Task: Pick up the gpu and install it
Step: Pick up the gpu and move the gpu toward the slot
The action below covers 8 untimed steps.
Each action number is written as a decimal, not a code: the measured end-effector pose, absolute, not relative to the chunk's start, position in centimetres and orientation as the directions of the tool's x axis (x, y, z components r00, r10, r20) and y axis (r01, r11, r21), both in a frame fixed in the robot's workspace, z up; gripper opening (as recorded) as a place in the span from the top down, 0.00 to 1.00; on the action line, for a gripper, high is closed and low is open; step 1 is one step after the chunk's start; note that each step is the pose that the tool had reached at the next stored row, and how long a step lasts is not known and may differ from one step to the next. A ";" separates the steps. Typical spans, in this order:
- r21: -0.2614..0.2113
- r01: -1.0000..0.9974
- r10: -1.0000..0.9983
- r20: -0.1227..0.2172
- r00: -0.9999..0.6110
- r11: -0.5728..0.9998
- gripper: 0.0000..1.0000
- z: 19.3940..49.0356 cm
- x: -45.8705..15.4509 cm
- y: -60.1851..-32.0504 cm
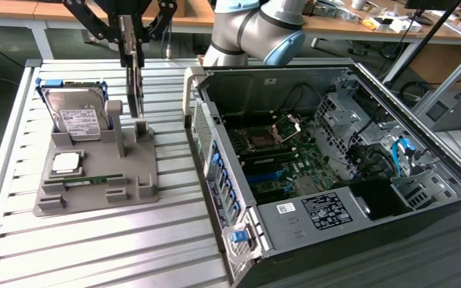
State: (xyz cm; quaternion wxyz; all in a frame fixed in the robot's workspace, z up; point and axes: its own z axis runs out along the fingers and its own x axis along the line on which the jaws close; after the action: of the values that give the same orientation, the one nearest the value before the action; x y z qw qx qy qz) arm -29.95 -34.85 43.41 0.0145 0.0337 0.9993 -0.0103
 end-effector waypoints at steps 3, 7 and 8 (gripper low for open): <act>-0.020 0.068 0.067 -0.029 -0.997 0.998 0.73 43.6 -30.0 -34.9; -0.020 0.068 0.067 -0.030 -0.997 0.998 0.73 43.6 -30.0 -34.9; -0.020 0.068 0.067 -0.030 -0.997 0.998 0.73 43.7 -30.0 -34.9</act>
State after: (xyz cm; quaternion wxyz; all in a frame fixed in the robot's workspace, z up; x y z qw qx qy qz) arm -29.95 -34.85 43.65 0.0144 0.0337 0.9993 -0.0103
